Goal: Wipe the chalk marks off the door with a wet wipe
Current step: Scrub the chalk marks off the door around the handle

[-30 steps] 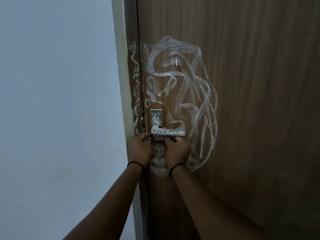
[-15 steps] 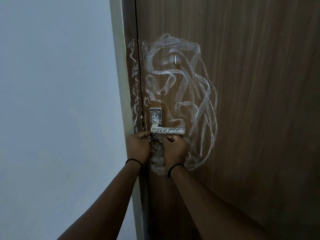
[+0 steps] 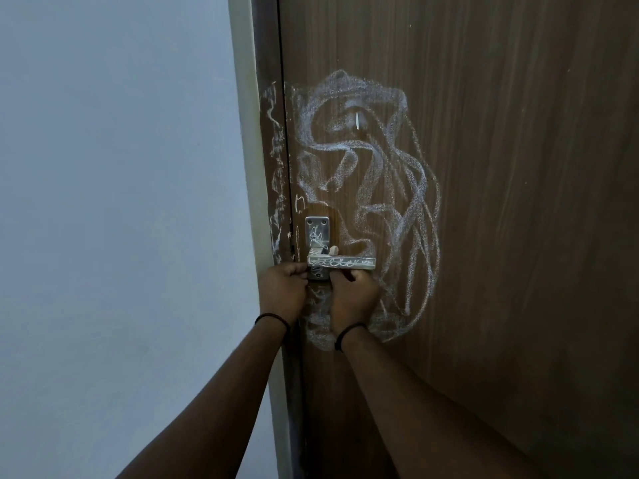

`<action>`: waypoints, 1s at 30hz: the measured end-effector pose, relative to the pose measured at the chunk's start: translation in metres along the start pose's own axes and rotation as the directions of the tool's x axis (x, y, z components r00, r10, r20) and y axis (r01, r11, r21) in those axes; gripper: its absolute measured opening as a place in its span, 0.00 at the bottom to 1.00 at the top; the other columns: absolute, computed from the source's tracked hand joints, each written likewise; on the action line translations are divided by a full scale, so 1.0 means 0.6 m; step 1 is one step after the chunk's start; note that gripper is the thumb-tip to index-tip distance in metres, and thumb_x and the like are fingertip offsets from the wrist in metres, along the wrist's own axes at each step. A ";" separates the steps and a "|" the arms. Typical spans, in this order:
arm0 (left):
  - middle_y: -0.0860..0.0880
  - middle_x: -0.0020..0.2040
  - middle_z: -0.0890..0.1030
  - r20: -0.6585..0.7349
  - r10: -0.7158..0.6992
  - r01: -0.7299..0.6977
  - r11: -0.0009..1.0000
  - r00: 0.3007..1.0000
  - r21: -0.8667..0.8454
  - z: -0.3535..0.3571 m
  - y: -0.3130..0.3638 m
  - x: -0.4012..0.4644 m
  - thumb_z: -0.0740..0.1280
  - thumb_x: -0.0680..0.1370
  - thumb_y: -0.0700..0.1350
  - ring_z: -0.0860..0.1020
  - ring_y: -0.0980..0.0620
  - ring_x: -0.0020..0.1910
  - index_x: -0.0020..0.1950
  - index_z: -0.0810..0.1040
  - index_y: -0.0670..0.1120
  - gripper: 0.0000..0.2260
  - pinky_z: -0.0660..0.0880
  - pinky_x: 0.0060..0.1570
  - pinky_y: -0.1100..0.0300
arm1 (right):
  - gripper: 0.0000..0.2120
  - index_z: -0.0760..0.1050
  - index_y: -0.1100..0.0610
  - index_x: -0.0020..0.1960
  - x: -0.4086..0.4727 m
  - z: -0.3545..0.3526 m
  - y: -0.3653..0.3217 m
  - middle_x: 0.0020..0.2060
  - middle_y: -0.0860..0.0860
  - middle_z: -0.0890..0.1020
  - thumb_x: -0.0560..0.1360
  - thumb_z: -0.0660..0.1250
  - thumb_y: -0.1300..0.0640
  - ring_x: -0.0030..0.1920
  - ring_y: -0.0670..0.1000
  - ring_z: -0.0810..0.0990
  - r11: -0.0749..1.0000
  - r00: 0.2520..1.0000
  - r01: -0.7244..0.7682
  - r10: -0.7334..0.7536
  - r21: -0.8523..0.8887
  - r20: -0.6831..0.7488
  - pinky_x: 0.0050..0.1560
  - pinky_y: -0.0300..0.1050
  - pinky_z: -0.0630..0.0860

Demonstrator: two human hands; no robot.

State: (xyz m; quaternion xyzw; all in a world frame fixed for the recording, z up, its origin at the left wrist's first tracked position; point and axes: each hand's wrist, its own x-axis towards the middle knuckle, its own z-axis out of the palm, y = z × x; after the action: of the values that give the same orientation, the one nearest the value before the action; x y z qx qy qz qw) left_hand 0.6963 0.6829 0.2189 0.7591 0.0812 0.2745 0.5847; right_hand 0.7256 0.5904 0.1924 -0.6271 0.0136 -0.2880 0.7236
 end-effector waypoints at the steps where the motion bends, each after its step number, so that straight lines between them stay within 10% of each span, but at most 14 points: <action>1: 0.41 0.53 0.84 0.007 0.000 0.000 1.000 1.000 0.000 -0.001 0.002 -0.002 0.61 0.75 0.28 0.81 0.46 0.52 0.60 0.81 0.38 0.16 0.78 0.58 0.50 | 0.08 0.79 0.57 0.36 -0.002 -0.007 0.007 0.29 0.46 0.80 0.73 0.74 0.60 0.29 0.39 0.77 1.000 0.999 0.008 -0.008 -0.007 0.049 0.31 0.37 0.74; 5: 0.40 0.53 0.84 0.028 -0.017 0.017 1.000 0.999 -0.003 -0.006 0.007 0.001 0.60 0.76 0.29 0.81 0.46 0.51 0.59 0.81 0.37 0.16 0.79 0.54 0.54 | 0.07 0.83 0.54 0.42 0.000 -0.048 0.027 0.33 0.47 0.84 0.75 0.73 0.51 0.35 0.46 0.83 0.993 0.970 0.099 -0.081 -0.069 0.230 0.37 0.44 0.81; 11: 0.44 0.50 0.85 -0.049 0.053 -0.054 0.998 0.997 -0.028 -0.007 0.020 0.003 0.61 0.76 0.31 0.80 0.56 0.43 0.56 0.83 0.40 0.15 0.76 0.41 0.70 | 0.05 0.83 0.56 0.50 0.027 -0.086 -0.014 0.37 0.45 0.84 0.75 0.73 0.57 0.39 0.40 0.82 0.993 0.986 0.091 -0.079 0.077 -0.147 0.40 0.40 0.83; 14: 0.46 0.52 0.85 -0.064 0.116 -0.120 0.991 0.991 -0.057 -0.003 0.034 0.008 0.63 0.77 0.34 0.81 0.55 0.49 0.58 0.83 0.42 0.13 0.79 0.54 0.59 | 0.05 0.83 0.55 0.49 0.040 -0.087 -0.070 0.37 0.42 0.84 0.75 0.73 0.54 0.38 0.37 0.82 0.970 0.970 0.217 -0.201 0.110 -0.138 0.35 0.32 0.79; 20: 0.47 0.48 0.85 -0.066 0.083 -0.090 0.990 0.994 -0.109 -0.004 0.053 0.015 0.61 0.76 0.36 0.82 0.49 0.50 0.56 0.83 0.43 0.14 0.78 0.58 0.47 | 0.13 0.83 0.51 0.35 0.056 -0.056 -0.140 0.30 0.45 0.83 0.75 0.71 0.45 0.32 0.45 0.82 0.758 0.875 0.456 -0.284 -0.466 0.393 0.33 0.42 0.81; 27: 0.48 0.48 0.84 -0.064 0.090 -0.098 0.985 0.994 -0.140 -0.003 0.047 0.015 0.61 0.77 0.34 0.81 0.52 0.50 0.59 0.81 0.41 0.15 0.79 0.57 0.52 | 0.11 0.83 0.58 0.39 0.082 -0.025 -0.175 0.37 0.52 0.84 0.64 0.82 0.54 0.38 0.54 0.84 0.702 0.936 0.194 0.076 -0.685 0.343 0.42 0.51 0.84; 30: 0.47 0.47 0.84 -0.066 0.070 -0.081 0.981 0.995 -0.175 -0.002 0.044 0.021 0.60 0.77 0.33 0.82 0.50 0.49 0.58 0.82 0.41 0.15 0.79 0.56 0.54 | 0.07 0.82 0.57 0.33 0.072 -0.020 -0.165 0.30 0.50 0.83 0.65 0.80 0.58 0.32 0.50 0.83 0.718 0.949 0.251 -0.050 -0.650 0.311 0.35 0.46 0.83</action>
State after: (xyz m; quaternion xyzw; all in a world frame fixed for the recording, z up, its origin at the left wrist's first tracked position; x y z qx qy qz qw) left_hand 0.7007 0.6817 0.2479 0.6979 0.0451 0.3252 0.6365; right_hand 0.7173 0.5564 0.2954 -0.8807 -0.0325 -0.2324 0.4115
